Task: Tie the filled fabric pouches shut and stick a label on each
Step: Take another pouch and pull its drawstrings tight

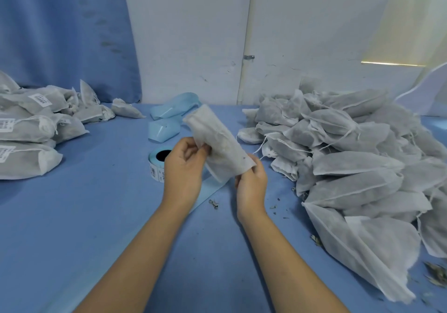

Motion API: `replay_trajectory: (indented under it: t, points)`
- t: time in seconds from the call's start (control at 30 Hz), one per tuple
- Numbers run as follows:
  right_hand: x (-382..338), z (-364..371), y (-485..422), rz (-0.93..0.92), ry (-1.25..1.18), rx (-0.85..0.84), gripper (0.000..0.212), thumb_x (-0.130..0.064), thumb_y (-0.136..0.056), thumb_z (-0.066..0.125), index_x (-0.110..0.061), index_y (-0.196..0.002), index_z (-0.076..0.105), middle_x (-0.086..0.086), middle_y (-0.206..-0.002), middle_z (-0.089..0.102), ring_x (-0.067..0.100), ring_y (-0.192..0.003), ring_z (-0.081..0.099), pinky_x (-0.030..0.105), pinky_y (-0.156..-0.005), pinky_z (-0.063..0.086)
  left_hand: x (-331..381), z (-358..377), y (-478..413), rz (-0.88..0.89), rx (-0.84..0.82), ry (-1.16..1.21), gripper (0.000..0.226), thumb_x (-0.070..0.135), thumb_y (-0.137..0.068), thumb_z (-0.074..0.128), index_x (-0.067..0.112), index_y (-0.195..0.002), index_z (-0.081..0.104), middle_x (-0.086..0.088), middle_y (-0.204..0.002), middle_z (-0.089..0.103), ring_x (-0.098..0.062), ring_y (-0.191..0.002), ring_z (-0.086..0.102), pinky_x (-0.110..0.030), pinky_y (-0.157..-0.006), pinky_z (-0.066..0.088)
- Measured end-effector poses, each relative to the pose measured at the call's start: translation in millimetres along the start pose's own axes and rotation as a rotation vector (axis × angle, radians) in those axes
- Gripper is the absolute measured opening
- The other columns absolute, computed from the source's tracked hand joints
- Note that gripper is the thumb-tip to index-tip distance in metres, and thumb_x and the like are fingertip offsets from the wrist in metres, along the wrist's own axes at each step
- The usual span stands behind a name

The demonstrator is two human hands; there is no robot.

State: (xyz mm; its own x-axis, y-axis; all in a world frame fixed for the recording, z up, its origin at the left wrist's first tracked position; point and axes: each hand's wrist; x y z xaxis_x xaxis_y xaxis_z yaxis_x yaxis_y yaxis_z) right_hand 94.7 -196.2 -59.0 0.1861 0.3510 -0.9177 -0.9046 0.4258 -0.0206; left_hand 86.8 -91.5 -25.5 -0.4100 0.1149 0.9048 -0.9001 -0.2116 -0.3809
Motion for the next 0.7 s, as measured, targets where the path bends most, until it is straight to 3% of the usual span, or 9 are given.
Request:
replay_trajectory:
  t: [0.13, 0.2, 0.3, 0.37, 0.43, 0.5, 0.6, 0.7]
  points:
    - [-7.3, -10.5, -4.6, -0.069, 0.008, 0.100, 0.040, 0.008, -0.087, 0.037, -0.015, -0.094, 0.069, -0.002, -0.077, 0.063, 0.011, -0.049, 0.036, 0.015, -0.040, 0.031, -9.2, -7.4, -1.0, -0.033, 0.057, -0.029, 0.015, 0.011, -0.091, 0.061, 0.021, -0.080, 0.061, 0.014, -0.071, 0.067, 0.003, -0.069, 0.060, -0.009, -0.066, 0.046]
    - [-11.4, -13.7, -4.7, -0.066, 0.008, 0.103, 0.038, 0.005, -0.089, 0.038, -0.016, -0.093, 0.070, -0.004, -0.085, 0.070, 0.013, -0.053, 0.037, 0.016, -0.039, 0.030, -10.2, -10.3, -0.1, 0.003, 0.052, -0.105, 0.017, 0.012, -0.091, 0.061, 0.025, -0.079, 0.062, 0.019, -0.069, 0.066, 0.006, -0.067, 0.058, -0.006, -0.064, 0.043]
    - [-16.3, -16.3, -3.7, -0.012, 0.017, -0.075, 0.033, -0.004, -0.089, 0.041, -0.015, -0.096, 0.071, -0.001, -0.094, 0.075, 0.011, -0.039, 0.040, 0.017, -0.037, 0.030, -12.5, -12.4, 2.4, 0.060, -0.004, -0.192, 0.021, 0.008, -0.091, 0.059, 0.025, -0.080, 0.063, 0.026, -0.071, 0.065, 0.009, -0.067, 0.058, -0.004, -0.062, 0.041]
    - [-17.5, -15.0, -2.8, 0.068, -0.030, -0.248, 0.031, -0.010, -0.089, 0.045, -0.018, -0.096, 0.074, 0.002, -0.098, 0.074, 0.017, -0.039, 0.050, 0.020, -0.039, 0.038, -15.2, -11.4, 3.7, 0.052, -0.036, -0.225, 0.023, 0.007, -0.092, 0.058, 0.027, -0.082, 0.064, 0.026, -0.073, 0.066, 0.007, -0.069, 0.058, -0.010, -0.066, 0.045]
    - [-17.2, -14.0, -2.8, 0.114, -0.075, -0.376, 0.026, -0.017, -0.084, 0.050, -0.020, -0.093, 0.075, 0.005, -0.098, 0.074, 0.027, -0.055, 0.066, 0.026, -0.049, 0.051, -16.3, -10.6, 3.7, 0.012, -0.073, -0.189, 0.025, 0.006, -0.092, 0.057, 0.027, -0.084, 0.066, 0.023, -0.074, 0.067, 0.005, -0.070, 0.060, -0.015, -0.069, 0.048]
    - [-17.2, -14.0, -2.4, 0.119, -0.087, -0.428, 0.027, -0.017, -0.085, 0.050, -0.018, -0.101, 0.072, 0.007, -0.102, 0.073, 0.033, -0.075, 0.071, 0.031, -0.059, 0.057, -18.0, -10.4, 3.1, -0.019, -0.111, -0.108, 0.027, 0.003, -0.093, 0.055, 0.027, -0.091, 0.069, 0.018, -0.083, 0.071, 0.005, -0.078, 0.064, -0.011, -0.072, 0.048]
    - [-16.2, -15.3, -4.6, 0.076, -0.129, -0.397, 0.027, -0.012, -0.092, 0.046, -0.015, -0.108, 0.068, 0.002, -0.105, 0.072, 0.026, -0.087, 0.069, 0.033, -0.071, 0.058, -24.1, -11.4, 1.7, -0.099, -0.129, -0.020, 0.027, 0.007, -0.095, 0.054, 0.021, -0.116, 0.063, 0.008, -0.106, 0.070, -0.003, -0.099, 0.065, -0.018, -0.084, 0.052]
    - [-14.9, -14.8, -5.1, 0.015, -0.107, -0.317, 0.025, -0.013, -0.093, 0.048, -0.018, -0.110, 0.066, -0.002, -0.109, 0.069, 0.019, -0.098, 0.065, 0.029, -0.079, 0.055, -27.8, -11.7, 3.0, -0.124, -0.029, -0.087, 0.020, 0.013, -0.099, 0.048, 0.026, -0.108, 0.062, 0.017, -0.099, 0.068, 0.000, -0.092, 0.065, -0.020, -0.077, 0.053]
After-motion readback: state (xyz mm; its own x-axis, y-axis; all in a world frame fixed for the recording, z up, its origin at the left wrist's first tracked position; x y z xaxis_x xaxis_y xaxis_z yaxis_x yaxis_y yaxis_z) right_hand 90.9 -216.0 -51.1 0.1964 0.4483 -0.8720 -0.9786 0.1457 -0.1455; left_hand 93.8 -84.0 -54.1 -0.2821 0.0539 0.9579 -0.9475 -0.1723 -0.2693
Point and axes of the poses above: each hand's wrist, its own y-axis away from the middle knuckle, its own z-axis out of the palm, x = y × z
